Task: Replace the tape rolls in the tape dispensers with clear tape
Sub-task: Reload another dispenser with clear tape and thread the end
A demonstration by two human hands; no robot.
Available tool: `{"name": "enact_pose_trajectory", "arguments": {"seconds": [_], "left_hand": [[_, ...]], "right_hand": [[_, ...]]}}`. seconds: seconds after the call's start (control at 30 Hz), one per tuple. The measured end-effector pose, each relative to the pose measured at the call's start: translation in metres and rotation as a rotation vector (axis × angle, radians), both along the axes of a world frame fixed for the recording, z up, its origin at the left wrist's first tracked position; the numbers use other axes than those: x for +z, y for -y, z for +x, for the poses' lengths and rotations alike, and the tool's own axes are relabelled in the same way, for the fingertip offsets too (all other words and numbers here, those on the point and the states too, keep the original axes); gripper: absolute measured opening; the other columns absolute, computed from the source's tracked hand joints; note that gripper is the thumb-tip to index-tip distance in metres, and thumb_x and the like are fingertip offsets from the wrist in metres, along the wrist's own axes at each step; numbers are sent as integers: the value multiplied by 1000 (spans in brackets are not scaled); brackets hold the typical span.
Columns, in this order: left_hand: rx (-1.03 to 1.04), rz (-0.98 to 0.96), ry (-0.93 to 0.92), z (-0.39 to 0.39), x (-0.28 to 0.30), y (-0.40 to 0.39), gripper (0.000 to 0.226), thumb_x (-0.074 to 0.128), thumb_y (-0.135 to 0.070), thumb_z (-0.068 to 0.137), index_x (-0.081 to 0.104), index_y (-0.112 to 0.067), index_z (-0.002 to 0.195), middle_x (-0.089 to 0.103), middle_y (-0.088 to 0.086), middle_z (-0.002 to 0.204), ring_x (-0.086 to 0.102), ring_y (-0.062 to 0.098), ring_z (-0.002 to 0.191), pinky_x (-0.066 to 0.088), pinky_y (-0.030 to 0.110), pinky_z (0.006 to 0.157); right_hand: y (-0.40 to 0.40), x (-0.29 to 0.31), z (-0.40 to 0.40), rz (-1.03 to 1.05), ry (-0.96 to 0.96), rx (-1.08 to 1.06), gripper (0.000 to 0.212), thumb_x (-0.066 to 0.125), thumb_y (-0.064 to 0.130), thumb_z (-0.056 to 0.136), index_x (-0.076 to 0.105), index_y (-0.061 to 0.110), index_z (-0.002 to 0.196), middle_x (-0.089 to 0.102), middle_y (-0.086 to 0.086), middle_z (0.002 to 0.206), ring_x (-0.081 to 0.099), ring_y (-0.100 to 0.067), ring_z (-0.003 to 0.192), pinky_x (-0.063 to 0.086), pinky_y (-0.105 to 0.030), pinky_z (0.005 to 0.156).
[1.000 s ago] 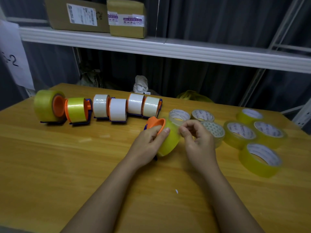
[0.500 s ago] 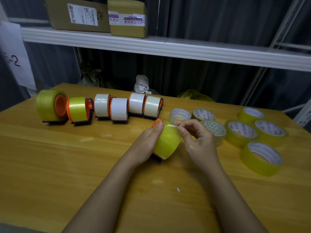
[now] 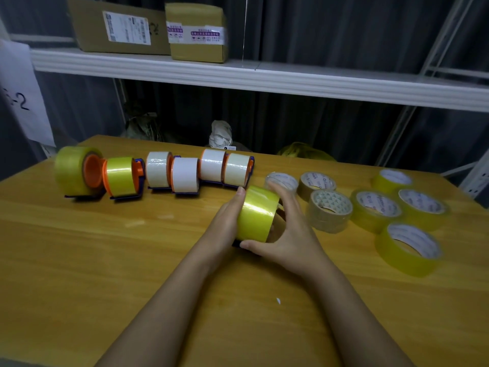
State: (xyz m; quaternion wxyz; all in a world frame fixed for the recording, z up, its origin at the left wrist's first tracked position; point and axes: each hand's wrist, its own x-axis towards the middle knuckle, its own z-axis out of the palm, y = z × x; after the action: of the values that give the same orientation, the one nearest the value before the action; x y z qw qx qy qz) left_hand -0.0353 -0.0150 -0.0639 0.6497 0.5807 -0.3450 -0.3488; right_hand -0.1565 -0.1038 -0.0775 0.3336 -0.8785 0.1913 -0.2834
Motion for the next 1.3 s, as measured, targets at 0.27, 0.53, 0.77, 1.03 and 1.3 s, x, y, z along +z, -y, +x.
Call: {"name": "enact_pose_trajectory", "arguments": {"seconds": [0.27, 0.53, 0.77, 1.03, 1.3], "left_hand": [[-15, -45, -70, 5, 0, -2, 56, 21, -51, 98, 69, -24, 94, 75, -1, 86, 71, 12, 85, 55, 26, 76], [-85, -19, -87, 4, -1, -3, 60, 18, -56, 95, 70, -25, 92, 75, 0, 89, 70, 15, 88, 54, 32, 83], [-54, -10, -88, 8, -3, 4, 45, 28, -43, 101, 67, -29, 84, 73, -14, 74, 69, 2, 75, 53, 24, 77], [-21, -17, -245, 13, -6, 4, 37, 43, -44, 96, 69, -18, 104, 75, 6, 91, 72, 18, 84, 54, 36, 80], [9, -69, -97, 9, -5, 3, 34, 38, -39, 98, 64, -20, 109, 73, -3, 90, 69, 7, 82, 55, 22, 72]], "right_hand": [[-5, 6, 5, -47, -17, -135, 103, 82, 59, 59, 26, 38, 144, 34, 23, 134, 33, 4, 119, 36, -22, 96], [0, -3, 9, 216, 85, -105, 91, 66, 75, 58, 31, 44, 135, 58, 13, 118, 61, -7, 103, 55, -40, 86], [-1, -10, 2, 214, 36, -1, 115, 87, 47, 59, 7, 53, 142, 23, 13, 151, 35, -12, 137, 41, -42, 108], [2, -7, 0, 41, 81, 24, 110, 90, 34, 60, 19, 42, 143, 27, 21, 144, 32, 2, 134, 39, -24, 108], [1, -4, 1, -217, 5, -214, 107, 76, 72, 47, 31, 35, 137, 21, 22, 117, 24, -2, 118, 30, -23, 95]]}}
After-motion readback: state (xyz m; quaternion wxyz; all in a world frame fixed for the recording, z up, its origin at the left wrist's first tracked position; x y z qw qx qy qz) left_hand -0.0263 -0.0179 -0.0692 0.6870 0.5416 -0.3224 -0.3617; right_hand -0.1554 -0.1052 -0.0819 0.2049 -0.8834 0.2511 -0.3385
